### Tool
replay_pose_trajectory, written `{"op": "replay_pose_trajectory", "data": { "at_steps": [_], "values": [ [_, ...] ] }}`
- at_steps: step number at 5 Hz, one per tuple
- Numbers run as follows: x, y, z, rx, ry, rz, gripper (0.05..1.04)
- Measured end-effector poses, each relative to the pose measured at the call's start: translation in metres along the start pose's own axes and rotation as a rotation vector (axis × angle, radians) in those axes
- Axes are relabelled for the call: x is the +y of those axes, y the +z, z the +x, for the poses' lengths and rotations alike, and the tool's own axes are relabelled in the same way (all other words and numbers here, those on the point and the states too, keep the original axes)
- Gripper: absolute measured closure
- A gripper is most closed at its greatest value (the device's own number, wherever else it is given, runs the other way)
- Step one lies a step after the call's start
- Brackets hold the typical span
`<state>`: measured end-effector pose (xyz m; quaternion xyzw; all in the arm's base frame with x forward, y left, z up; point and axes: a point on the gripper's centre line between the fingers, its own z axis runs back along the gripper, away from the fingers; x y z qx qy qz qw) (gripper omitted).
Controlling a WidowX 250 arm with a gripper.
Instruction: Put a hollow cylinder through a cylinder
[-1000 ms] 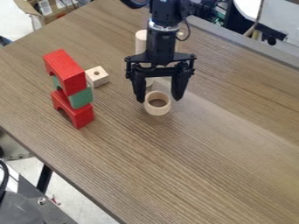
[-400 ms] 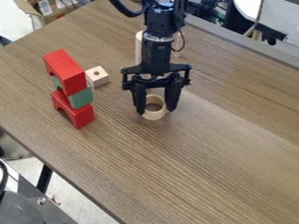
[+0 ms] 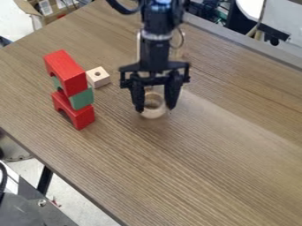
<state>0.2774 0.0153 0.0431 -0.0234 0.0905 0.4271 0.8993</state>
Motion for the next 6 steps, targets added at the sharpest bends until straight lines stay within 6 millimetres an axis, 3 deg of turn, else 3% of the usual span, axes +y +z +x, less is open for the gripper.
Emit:
{"op": "replay_pose_trajectory", "data": {
  "at_steps": [2,3,4,6],
  "values": [
    [-0.005,0.076,-0.007,-0.103,-0.023,-0.072,0.358],
    [-0.009,0.098,-0.004,-0.126,-0.035,-0.071,0.358],
    [-0.012,0.107,-0.002,-0.137,-0.048,-0.073,0.358],
    [-0.012,0.094,0.021,-0.097,-0.027,-0.044,0.358]
  ]
}}
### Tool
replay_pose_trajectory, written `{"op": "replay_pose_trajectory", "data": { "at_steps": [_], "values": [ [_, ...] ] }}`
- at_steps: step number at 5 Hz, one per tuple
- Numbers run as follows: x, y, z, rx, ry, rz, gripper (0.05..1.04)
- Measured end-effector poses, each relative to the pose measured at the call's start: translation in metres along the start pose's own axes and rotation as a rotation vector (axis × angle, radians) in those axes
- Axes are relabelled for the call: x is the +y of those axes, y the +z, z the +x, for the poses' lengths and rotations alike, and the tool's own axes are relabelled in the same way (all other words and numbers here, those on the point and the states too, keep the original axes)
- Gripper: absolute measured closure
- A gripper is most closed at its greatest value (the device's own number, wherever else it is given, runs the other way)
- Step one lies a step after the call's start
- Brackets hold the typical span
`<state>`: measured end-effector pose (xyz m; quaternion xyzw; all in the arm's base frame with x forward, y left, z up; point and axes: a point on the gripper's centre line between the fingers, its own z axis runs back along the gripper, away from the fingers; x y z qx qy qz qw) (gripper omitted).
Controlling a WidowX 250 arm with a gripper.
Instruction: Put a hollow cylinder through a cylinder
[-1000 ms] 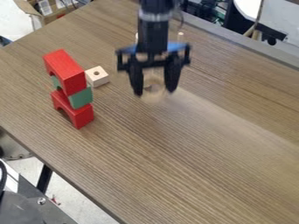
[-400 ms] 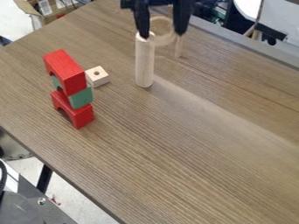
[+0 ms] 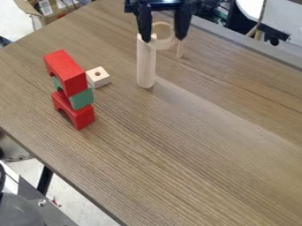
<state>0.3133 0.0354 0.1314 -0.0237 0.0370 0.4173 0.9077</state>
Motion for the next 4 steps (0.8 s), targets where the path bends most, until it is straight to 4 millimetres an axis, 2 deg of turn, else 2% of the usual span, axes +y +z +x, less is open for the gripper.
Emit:
{"op": "replay_pose_trajectory", "data": {
  "at_steps": [4],
  "values": [
    [0.0054,0.0017,0.0148,0.014,0.026,-0.008,0.358]
  ]
}}
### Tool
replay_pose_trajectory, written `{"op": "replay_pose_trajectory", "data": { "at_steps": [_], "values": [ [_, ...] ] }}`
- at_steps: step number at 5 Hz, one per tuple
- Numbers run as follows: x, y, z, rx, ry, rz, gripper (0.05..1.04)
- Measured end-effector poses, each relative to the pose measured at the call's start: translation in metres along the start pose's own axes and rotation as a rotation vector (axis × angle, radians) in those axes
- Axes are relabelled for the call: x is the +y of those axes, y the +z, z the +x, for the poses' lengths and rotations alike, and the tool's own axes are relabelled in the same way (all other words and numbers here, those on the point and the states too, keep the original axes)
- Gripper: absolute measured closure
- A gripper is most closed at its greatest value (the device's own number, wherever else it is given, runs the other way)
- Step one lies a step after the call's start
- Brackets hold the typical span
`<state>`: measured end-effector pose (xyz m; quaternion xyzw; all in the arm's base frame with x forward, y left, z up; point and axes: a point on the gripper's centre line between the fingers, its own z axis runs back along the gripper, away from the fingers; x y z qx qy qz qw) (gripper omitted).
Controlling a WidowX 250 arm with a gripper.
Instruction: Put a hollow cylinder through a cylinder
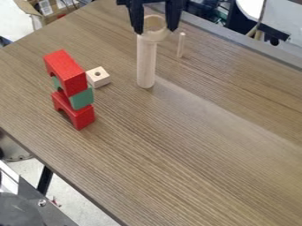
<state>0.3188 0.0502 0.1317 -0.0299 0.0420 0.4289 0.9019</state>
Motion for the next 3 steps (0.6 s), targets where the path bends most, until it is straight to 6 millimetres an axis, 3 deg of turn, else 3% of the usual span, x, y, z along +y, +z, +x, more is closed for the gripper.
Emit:
{"op": "replay_pose_trajectory", "data": {
  "at_steps": [3],
  "values": [
    [0.0020,-0.0068,0.0075,0.015,0.013,0.013,0.358]
  ]
}}
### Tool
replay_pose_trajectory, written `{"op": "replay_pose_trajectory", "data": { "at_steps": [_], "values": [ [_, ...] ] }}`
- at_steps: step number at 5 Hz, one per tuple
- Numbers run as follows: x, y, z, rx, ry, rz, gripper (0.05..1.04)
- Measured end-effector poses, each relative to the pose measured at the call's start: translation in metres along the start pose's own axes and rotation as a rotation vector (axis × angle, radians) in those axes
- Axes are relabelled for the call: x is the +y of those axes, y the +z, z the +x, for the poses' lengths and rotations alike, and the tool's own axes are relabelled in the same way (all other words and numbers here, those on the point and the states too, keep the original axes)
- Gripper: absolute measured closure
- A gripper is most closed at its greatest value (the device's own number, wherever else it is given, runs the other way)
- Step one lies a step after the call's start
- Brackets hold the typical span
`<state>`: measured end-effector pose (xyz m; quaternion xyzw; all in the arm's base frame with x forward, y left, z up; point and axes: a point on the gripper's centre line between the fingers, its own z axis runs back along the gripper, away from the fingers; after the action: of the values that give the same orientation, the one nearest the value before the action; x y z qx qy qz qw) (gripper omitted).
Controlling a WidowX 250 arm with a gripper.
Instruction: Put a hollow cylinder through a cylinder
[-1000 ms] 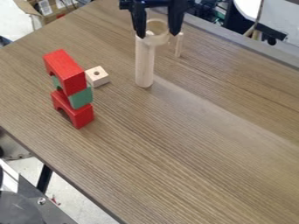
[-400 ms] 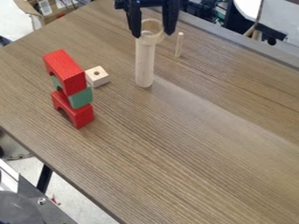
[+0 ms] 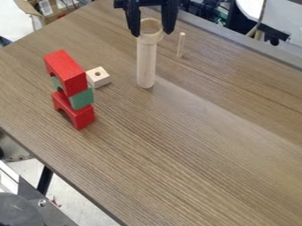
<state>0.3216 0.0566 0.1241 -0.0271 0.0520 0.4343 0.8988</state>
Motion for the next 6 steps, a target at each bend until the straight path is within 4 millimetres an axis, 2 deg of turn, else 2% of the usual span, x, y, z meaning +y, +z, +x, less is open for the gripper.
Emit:
{"op": "replay_pose_trajectory", "data": {
  "at_steps": [1,2,3,6],
  "values": [
    [-0.0001,0.0002,0.0009,0.000,0.000,0.000,0.358],
    [0.0003,0.0013,0.0036,-0.002,-0.002,-0.006,0.287],
    [0.0012,-0.0068,0.0054,0.019,0.017,0.012,0.079],
    [0.0008,-0.0018,0.0032,0.030,0.020,0.010,0.083]
  ]
}}
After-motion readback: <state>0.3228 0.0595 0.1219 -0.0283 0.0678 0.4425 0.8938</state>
